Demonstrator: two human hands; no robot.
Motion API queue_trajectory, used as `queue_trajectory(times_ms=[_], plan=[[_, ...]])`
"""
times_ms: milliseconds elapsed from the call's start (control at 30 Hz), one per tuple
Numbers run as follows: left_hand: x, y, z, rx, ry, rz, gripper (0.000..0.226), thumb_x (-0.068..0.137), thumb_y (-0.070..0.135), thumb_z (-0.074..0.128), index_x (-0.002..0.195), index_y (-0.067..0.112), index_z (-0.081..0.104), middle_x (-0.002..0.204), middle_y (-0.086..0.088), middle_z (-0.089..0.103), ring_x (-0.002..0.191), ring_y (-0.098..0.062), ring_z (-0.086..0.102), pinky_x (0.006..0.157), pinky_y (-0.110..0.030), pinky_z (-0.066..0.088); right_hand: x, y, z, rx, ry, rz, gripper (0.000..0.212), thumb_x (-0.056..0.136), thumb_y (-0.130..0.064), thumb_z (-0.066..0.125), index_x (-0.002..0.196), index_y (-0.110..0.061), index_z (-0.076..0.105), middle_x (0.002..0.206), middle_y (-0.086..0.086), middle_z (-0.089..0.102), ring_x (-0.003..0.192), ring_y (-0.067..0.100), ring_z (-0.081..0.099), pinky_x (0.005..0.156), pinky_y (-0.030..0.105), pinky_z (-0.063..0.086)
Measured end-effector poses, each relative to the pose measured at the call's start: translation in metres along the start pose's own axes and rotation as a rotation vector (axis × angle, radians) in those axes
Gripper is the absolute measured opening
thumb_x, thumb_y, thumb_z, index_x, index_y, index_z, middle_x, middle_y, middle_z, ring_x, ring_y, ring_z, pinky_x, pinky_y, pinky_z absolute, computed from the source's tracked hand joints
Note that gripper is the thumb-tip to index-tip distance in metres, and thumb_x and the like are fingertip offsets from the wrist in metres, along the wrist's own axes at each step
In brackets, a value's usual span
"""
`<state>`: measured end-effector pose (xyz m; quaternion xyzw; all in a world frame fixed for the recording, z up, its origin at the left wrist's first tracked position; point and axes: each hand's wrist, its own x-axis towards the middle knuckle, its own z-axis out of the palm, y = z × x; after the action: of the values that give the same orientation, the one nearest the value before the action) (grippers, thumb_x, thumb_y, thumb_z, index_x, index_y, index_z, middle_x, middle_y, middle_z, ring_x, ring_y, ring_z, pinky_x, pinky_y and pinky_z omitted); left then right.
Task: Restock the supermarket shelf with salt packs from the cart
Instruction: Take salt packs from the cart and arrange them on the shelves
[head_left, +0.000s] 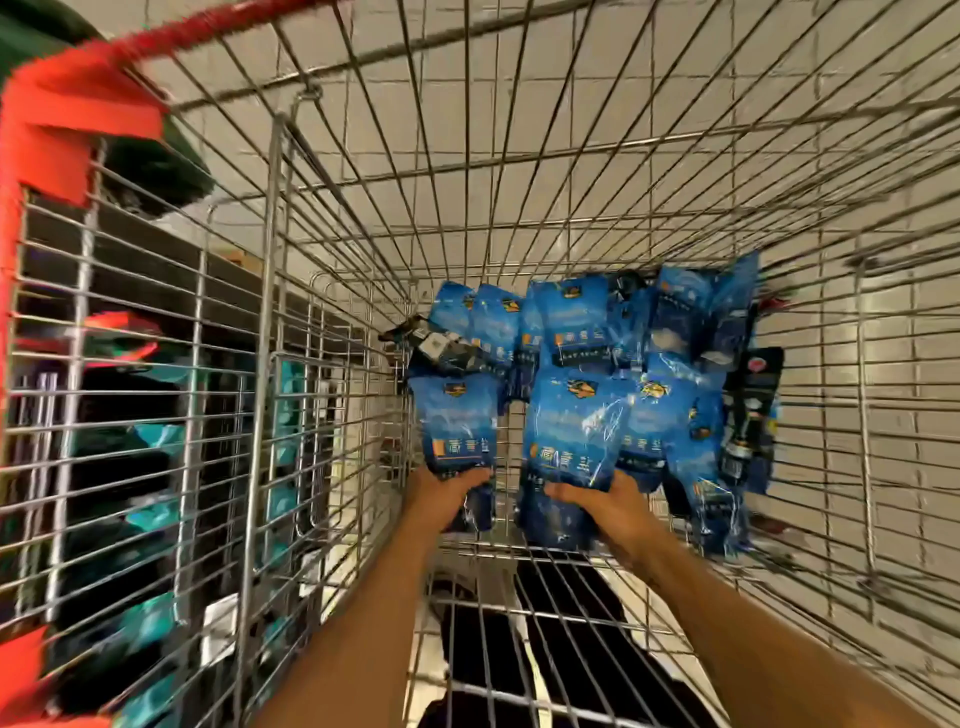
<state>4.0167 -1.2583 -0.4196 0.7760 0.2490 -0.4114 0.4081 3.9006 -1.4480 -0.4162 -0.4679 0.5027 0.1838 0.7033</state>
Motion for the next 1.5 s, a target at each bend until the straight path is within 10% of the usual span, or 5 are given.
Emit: queue_trajectory(times_ms=[233,367,500,767,1500], plan=[[-0.086,0.069,-0.028,-0.056,-0.141,0.058,0.047,0.071,0.024,0.087,0.111,0.011,0.066,0.090,0.005,0.071,0.084,-0.018,0.067,0.076,-0.031,0.055,-0.100,-0.060,-0.020,0.046,0.038,-0.069,0.037,0.069,-0.028,0.086,0.092,-0.021,0.058,0.079,-0.018,0.073,0.079,0.002,0.066,0.072,0.030,0.054],[-0.144,0.109,-0.055,-0.112,-0.109,0.112,0.070,0.063,0.039,0.089,0.121,0.013,0.060,0.118,-0.003,0.066,0.097,-0.022,0.063,0.089,-0.036,0.052,-0.158,-0.102,-0.021,0.051,0.059,-0.157,0.088,0.073,-0.037,0.084,0.143,-0.009,0.040,0.129,-0.002,0.058,0.117,0.023,0.059,0.099,0.041,0.048],[-0.214,0.139,-0.091,-0.261,-0.089,0.216,0.092,0.048,0.044,0.090,0.127,0.012,0.055,0.106,0.005,0.067,0.096,-0.020,0.063,0.083,-0.030,0.046,-0.220,-0.130,-0.016,0.167,0.074,-0.293,0.118,0.042,-0.054,0.094,0.143,-0.019,0.044,0.135,0.006,0.060,0.121,0.031,0.059,0.103,0.056,0.047],[-0.352,0.141,-0.192,-0.492,-0.127,0.566,0.081,0.042,0.055,0.092,0.114,0.024,0.070,0.106,-0.002,0.076,0.097,-0.027,0.073,0.088,-0.049,0.056,-0.344,-0.156,0.031,0.123,-0.086,-0.605,0.103,0.033,-0.053,0.098,0.127,-0.037,0.058,0.127,-0.006,0.067,0.113,0.012,0.065,0.091,0.039,0.052],[-0.651,0.041,-0.443,-0.761,0.776,1.120,0.043,0.057,0.043,0.082,0.096,0.025,0.079,0.100,0.002,0.077,0.088,-0.012,0.074,0.067,-0.019,0.055,-0.599,-0.241,0.327,-0.129,-1.056,-1.172,0.080,0.044,-0.042,0.097,0.115,-0.022,0.068,0.114,0.011,0.073,0.102,0.027,0.072,0.081,0.037,0.059]])
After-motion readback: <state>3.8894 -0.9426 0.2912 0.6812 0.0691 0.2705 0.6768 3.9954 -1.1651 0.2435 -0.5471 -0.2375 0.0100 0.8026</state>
